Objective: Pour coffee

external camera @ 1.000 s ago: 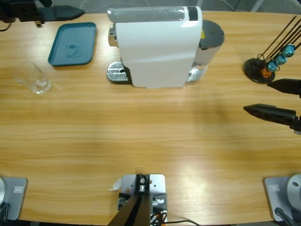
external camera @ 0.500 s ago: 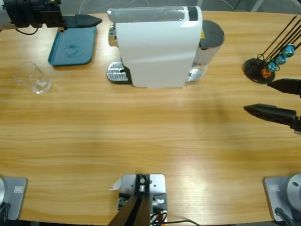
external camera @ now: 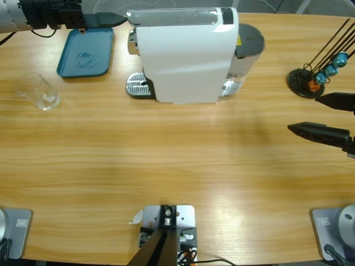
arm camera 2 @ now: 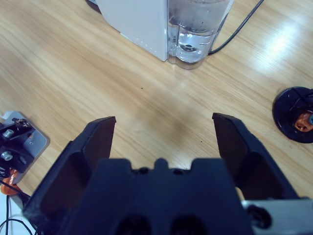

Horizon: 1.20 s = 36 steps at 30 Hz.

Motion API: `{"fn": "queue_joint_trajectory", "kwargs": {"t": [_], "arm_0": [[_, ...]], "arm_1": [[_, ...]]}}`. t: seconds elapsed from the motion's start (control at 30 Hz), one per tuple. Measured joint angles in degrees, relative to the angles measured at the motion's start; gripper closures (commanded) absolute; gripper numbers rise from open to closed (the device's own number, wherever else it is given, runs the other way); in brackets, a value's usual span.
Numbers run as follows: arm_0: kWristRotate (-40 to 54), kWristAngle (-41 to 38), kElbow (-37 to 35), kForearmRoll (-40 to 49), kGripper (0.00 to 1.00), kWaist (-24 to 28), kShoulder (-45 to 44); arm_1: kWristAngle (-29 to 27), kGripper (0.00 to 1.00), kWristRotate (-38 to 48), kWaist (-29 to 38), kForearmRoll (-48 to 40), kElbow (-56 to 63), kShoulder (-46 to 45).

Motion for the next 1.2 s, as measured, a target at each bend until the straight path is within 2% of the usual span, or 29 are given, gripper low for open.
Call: {"fn": "queue_joint_trajectory", "kwargs": {"t": [0.13,0.27,0.33,0.37,1.2], "arm_0": [[-0.4,-0.4,0.0,-0.3,0.388,0.0,0.6],[-0.4,-0.6,-0.2,-0.4,0.755,-0.2,1.0],[-0.4,-0.8,-0.3,-0.7,0.972,-0.2,1.2],[-0.4,-0.9,-0.4,-0.9,1.0,-0.2,1.2],[-0.4,-4.5,-0.5,-3.6,1.0,0.6,4.3]], "arm_1": [[0.0,0.147,0.0,0.0,0.0,0.0,0.0],[0.0,0.148,0.0,0.0,0.0,0.0,0.0],[0.0,0.15,0.0,0.0,0.0,0.0,0.0],[0.0,0.153,0.0,0.0,0.0,0.0,0.0],[0.0,0.165,0.0,0.0,0.0,0.0,0.0]]}}
